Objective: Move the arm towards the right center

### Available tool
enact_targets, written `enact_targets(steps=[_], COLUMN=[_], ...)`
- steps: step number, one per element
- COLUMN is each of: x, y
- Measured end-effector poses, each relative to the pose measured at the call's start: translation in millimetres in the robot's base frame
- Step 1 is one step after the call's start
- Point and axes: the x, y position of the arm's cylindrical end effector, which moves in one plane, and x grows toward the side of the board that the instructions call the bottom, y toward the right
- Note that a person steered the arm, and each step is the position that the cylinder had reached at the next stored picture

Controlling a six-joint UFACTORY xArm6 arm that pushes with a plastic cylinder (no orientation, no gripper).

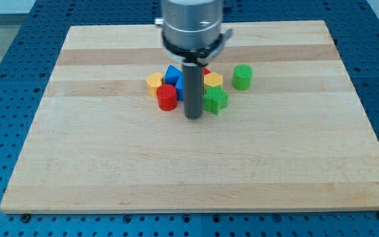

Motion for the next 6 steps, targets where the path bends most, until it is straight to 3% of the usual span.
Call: enact_targets(steps=[1, 2, 3, 4, 5, 6], x=[3, 48, 80, 51, -38, -108], y=[-9, 46, 158, 268, 271, 218])
